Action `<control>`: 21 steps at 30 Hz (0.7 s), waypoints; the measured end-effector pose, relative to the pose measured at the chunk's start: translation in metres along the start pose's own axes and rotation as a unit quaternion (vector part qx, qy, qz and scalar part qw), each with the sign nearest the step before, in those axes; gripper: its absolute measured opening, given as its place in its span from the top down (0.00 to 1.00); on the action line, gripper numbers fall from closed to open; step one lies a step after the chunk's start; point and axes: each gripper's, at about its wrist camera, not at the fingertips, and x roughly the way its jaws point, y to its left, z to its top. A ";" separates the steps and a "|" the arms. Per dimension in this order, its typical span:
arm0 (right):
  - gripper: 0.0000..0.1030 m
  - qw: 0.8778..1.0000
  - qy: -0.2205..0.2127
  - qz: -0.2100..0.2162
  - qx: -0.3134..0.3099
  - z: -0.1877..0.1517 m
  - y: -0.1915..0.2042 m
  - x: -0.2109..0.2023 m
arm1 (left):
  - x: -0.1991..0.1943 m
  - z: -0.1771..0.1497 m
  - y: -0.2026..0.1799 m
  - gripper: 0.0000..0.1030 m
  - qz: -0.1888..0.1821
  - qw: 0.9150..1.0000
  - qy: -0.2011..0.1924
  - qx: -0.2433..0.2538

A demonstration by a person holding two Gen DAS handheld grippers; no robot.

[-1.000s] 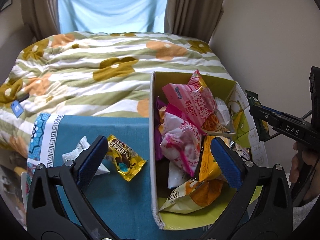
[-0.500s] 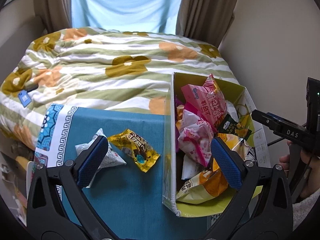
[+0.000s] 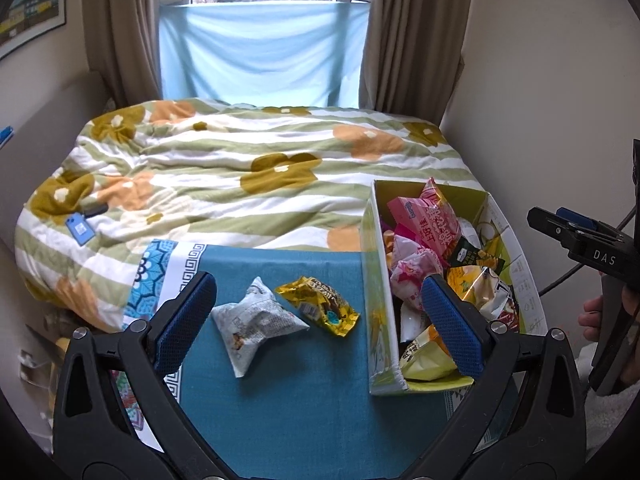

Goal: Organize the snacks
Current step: 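Withdraw both tools from the box toward the last two snacks on the table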

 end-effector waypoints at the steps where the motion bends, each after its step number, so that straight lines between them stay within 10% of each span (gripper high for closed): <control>1: 0.17 1.000 -0.006 0.000 -0.001 0.000 0.007 -0.006 | -0.006 -0.001 0.007 0.01 -0.002 1.000 -0.004 0.002; 5: 0.00 1.000 -0.024 -0.002 0.007 -0.003 0.034 -0.029 | -0.027 -0.003 0.040 0.01 -0.014 1.000 -0.017 0.011; 21: 0.00 0.998 -0.018 -0.051 0.023 -0.043 0.178 -0.035 | -0.033 -0.025 0.173 0.01 -0.076 0.995 0.018 0.059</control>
